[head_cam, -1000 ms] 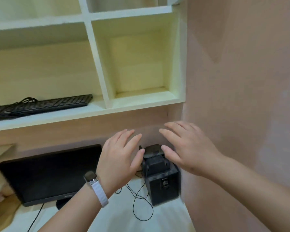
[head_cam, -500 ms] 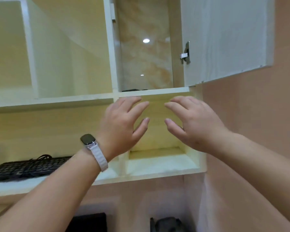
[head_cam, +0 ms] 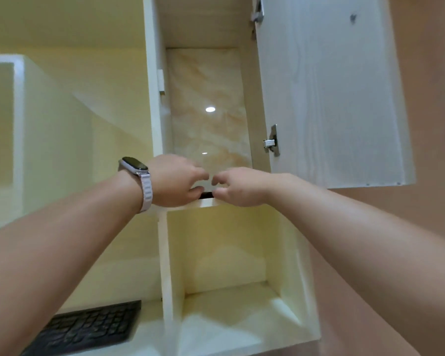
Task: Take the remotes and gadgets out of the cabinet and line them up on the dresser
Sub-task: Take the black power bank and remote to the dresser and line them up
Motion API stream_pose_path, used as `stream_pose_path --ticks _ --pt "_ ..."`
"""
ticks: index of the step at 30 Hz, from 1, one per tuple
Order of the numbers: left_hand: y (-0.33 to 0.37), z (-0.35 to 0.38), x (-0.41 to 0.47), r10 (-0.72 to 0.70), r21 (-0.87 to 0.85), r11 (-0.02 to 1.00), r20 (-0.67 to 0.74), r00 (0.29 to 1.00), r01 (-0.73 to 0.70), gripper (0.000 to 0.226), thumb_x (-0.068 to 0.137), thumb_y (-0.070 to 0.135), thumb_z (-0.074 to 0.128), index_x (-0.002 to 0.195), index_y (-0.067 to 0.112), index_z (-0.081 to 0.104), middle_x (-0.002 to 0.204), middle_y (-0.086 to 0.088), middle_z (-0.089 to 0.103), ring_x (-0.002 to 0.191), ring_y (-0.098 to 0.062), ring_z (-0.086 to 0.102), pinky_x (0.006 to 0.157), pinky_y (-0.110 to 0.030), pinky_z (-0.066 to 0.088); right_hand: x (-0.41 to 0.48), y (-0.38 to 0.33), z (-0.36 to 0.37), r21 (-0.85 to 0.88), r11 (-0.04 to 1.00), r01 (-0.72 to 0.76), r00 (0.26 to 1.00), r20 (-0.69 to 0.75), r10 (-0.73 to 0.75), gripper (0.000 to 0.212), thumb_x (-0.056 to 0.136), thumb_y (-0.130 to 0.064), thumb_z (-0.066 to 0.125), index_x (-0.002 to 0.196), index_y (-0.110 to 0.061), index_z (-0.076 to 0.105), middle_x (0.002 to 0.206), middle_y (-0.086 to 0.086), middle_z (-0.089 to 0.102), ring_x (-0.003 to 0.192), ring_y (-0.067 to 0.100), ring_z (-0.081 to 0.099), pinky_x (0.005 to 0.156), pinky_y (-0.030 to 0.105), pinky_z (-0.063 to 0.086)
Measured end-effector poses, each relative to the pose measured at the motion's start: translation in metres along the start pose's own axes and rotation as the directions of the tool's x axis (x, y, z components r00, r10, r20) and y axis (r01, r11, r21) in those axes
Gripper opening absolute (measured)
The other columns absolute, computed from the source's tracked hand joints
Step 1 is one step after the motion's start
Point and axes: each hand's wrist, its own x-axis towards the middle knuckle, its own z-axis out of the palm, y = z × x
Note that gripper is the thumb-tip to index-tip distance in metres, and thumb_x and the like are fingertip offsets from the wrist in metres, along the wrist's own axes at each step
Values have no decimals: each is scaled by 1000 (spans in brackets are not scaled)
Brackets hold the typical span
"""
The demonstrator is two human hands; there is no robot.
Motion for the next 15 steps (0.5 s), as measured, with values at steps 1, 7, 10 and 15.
stream_pose_path --ticks 1,7,10,15 --pt "-2 -1 6 -23 30 999 73 997 20 38 96 43 38 128 29 53 113 0 64 99 -26 62 78 -37 53 8 3 0 21 1000 -19 999 42 18 46 93 -46 38 132 -26 51 128 3 58 113 25 53 97 42 45" --pt "-2 -3 41 -168 195 976 359 918 102 28 94 36 39 108 21 58 103 -5 65 87 -28 61 77 -35 51 43 7 6 125 988 -95 982 174 73 42 91 -46 44 126 -26 57 124 2 59 112 26 53 99 41 43" --pt "6 -1 59 -195 69 980 515 835 186 35 99 35 41 116 13 61 116 -8 66 92 -26 57 74 -30 41 50 8 13 170 981 -91 971 235 49 38 92 -43 41 120 -23 58 130 2 57 111 25 50 101 41 40" --pt "14 16 71 -195 -11 964 648 736 265 35 103 26 36 120 6 59 111 -11 62 90 -27 51 85 -34 44 45 14 14 239 968 -72 982 186 27 40 93 -42 42 120 -19 60 122 3 59 110 26 52 95 38 42"
